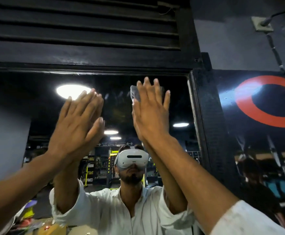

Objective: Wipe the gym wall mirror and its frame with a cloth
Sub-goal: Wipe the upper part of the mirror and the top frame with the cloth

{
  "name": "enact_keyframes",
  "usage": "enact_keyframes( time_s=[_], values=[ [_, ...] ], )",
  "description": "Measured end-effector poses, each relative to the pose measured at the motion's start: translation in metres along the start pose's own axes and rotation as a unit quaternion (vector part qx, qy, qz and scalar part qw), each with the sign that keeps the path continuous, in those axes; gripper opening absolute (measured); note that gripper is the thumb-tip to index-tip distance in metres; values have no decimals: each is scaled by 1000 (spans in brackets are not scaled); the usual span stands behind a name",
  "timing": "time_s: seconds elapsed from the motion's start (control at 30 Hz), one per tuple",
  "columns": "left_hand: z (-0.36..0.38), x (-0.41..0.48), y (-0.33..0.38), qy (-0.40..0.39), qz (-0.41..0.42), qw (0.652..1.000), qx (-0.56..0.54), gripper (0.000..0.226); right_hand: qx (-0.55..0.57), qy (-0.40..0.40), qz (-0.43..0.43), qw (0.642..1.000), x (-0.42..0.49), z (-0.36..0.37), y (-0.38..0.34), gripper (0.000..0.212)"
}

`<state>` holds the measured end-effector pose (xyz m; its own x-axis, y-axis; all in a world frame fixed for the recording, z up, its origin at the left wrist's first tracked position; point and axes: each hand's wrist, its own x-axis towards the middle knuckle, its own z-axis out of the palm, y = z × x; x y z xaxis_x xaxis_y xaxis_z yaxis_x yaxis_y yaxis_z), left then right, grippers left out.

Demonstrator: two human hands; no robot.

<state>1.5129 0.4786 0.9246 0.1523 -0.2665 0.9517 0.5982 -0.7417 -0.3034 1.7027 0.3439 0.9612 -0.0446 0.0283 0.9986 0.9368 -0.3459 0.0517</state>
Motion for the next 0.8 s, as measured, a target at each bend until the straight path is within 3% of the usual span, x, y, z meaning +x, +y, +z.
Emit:
enact_keyframes(
  time_s=[0.1,0.17,0.23,0.3,0.4,0.47,0.53,0.6,0.7,0.77,0.8],
  values=[
    [2,-2,-6,36,-52,997,-40,60,-11,-29,-139,990,-24,7,-44,62],
    [-3,-1,-13,20,-29,998,-59,58,-17,-58,-268,962,-59,5,-49,65],
    [-13,2,-25,-6,5,999,-36,60,-36,-73,-337,938,-69,2,-31,68],
    [-19,1,-37,-19,29,999,5,63,-68,-59,-316,945,-50,1,-13,69],
    [-16,-1,-46,-9,-5,1000,15,67,-31,-17,-137,990,9,4,-15,62],
    [-11,-3,-47,21,-38,999,-2,65,1,14,-43,999,29,8,-40,58],
    [-11,-4,-50,43,-56,996,-47,62,-6,8,-75,997,20,17,-76,59],
    [-16,-5,-55,45,-60,992,-104,60,-36,-26,-195,980,-22,20,-108,61],
    [-23,-8,-59,32,-48,990,-126,59,-28,-78,-295,952,-71,10,-98,65],
    [-21,-11,-59,5,-22,996,-83,59,-21,-71,-282,956,-58,2,-68,66],
    [-20,-12,-60,-6,-16,998,-64,61,-14,-71,-235,969,-45,-2,-57,65]
  ],
)
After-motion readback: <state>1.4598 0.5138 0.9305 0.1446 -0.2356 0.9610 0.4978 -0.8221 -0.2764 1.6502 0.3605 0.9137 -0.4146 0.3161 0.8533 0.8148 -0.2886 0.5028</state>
